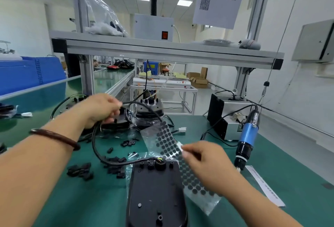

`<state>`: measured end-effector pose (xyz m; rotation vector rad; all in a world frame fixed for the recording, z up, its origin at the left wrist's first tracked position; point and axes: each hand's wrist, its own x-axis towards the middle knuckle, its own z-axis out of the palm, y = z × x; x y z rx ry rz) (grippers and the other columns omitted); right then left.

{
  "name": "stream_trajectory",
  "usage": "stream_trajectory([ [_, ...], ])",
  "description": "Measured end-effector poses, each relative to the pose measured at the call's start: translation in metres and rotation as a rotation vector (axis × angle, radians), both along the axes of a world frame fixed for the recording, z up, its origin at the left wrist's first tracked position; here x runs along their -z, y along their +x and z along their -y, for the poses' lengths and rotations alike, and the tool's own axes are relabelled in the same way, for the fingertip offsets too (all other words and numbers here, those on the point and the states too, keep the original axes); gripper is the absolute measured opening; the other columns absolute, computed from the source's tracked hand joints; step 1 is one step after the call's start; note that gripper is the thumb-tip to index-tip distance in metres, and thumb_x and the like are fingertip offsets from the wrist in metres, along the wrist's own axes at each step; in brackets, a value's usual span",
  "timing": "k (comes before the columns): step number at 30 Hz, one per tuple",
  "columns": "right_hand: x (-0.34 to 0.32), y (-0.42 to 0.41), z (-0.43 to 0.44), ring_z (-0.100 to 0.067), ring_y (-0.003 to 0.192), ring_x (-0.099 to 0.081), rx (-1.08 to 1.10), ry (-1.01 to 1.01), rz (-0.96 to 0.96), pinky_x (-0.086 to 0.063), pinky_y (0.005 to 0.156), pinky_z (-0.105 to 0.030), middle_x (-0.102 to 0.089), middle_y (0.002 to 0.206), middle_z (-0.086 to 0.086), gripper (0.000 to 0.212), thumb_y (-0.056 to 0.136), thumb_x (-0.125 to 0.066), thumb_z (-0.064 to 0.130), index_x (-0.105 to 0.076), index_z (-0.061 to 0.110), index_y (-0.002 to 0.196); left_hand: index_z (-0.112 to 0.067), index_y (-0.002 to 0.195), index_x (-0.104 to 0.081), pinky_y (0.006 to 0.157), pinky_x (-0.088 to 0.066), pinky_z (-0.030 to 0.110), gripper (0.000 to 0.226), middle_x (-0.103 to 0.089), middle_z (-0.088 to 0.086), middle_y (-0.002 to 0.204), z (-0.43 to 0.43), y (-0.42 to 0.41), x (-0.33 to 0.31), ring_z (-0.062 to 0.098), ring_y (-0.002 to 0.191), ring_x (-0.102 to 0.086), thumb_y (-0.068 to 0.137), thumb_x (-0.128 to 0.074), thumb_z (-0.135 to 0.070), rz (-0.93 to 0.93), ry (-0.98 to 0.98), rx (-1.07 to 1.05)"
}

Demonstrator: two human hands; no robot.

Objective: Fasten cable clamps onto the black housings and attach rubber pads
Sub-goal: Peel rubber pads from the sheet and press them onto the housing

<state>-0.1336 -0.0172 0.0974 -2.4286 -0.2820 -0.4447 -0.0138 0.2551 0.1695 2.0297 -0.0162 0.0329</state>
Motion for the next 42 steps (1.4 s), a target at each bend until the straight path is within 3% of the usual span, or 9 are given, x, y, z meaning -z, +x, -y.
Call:
stream_trajectory([
  [5,-0.039,0.003,-0.028,-0.009,0.054,-0.05,-0.071,0.406,-0.041,-0.05,0.059,-0.028,-0.065,0.062,-0.005,0.024,0.093,-0.06,0.035,-0.075,0.021,0.081,-0.009,0.106,-0.059,0.052,-0.056,0.022,0.012,-0.057,0.011,0.088,0.023,-0.05,-0.036,0.011,0.063,-0.056,0.096,-0.052,-0.008,0.108,-0.333,0.082],
  [9,-0.039,-0.005,-0.084,0.003,0.057,-0.059,-0.31,0.556,-0.126,-0.051,0.061,-0.021,-0.069,0.074,0.007,0.033,0.092,-0.063,0.025,-0.061,0.024,0.125,-0.013,0.114,-0.053,0.055,-0.058,0.025,0.022,-0.047,0.009,0.088,0.053,-0.082,-0.034,0.012,0.068,-0.051,0.096,-0.05,-0.002,0.155,-0.524,0.056],
  [13,-0.029,-0.017,-0.115,-0.005,0.051,-0.053,-0.392,0.73,-0.133,-0.041,0.05,-0.024,-0.059,0.056,0.006,0.035,0.094,-0.052,0.011,-0.055,0.046,0.101,-0.013,0.115,-0.054,0.077,-0.058,0.026,0.035,-0.044,0.005,0.102,0.075,-0.094,-0.023,0.015,0.085,-0.055,0.095,-0.04,0.011,0.186,-0.697,0.028],
  [19,-0.016,-0.03,-0.11,-0.01,0.056,-0.047,-0.386,0.82,-0.154,-0.035,0.045,-0.019,-0.061,0.07,-0.001,0.018,0.092,-0.054,0.014,-0.063,0.029,0.093,-0.026,0.105,-0.063,0.095,-0.047,0.031,0.052,-0.052,-0.013,0.113,0.065,-0.079,-0.02,0.012,0.108,-0.058,0.091,-0.032,0.014,0.234,-0.234,0.225],
  [24,-0.007,-0.035,-0.093,-0.004,0.049,-0.045,-0.334,0.875,-0.133,-0.035,0.046,-0.015,-0.06,0.065,0.003,0.021,0.09,-0.051,0.006,-0.063,0.023,0.089,-0.034,0.097,-0.065,0.096,-0.044,0.025,0.055,-0.061,-0.005,0.114,0.045,-0.061,-0.016,0.003,0.104,-0.058,0.092,-0.037,0.014,0.369,0.11,0.294],
  [27,-0.005,-0.036,-0.082,-0.004,0.053,-0.047,-0.342,0.871,-0.079,-0.039,0.051,-0.016,-0.06,0.064,0.007,0.02,0.097,-0.054,0.015,-0.065,0.026,0.085,-0.038,0.106,-0.062,0.078,-0.043,0.017,0.037,-0.062,-0.012,0.096,0.034,-0.049,-0.01,-0.003,0.088,-0.057,0.093,-0.052,-0.004,0.607,0.51,0.196],
  [31,0.004,-0.036,-0.069,-0.006,0.056,-0.048,-0.33,0.895,-0.068,-0.042,0.052,-0.018,-0.061,0.065,0.008,0.017,0.099,-0.051,0.015,-0.063,0.019,0.089,-0.028,0.098,-0.067,0.063,-0.041,0.026,0.012,-0.059,-0.011,0.08,0.018,-0.035,-0.007,0.005,0.07,-0.054,0.092,-0.059,-0.021,0.777,0.74,0.053],
  [38,0.021,-0.022,-0.048,-0.008,0.054,-0.051,-0.206,0.915,-0.038,-0.046,0.052,-0.019,-0.064,0.064,0.004,0.023,0.1,-0.048,0.008,-0.061,0.025,0.108,-0.028,0.093,-0.071,0.056,-0.042,0.027,0.023,-0.064,-0.005,0.068,-0.034,-0.024,-0.016,0.015,0.064,-0.057,0.089,-0.056,-0.045,0.62,0.947,-0.117],
  [42,0.029,-0.015,-0.042,-0.009,0.05,-0.053,-0.153,0.9,-0.037,-0.048,0.052,-0.021,-0.066,0.063,0.0,0.046,0.099,-0.048,0.006,-0.045,0.037,0.133,-0.036,0.096,-0.066,0.048,-0.039,0.022,0.013,-0.069,-0.008,0.063,-0.013,-0.047,-0.012,0.004,0.046,-0.053,0.089,-0.058,-0.042,0.34,0.537,0.147],
])
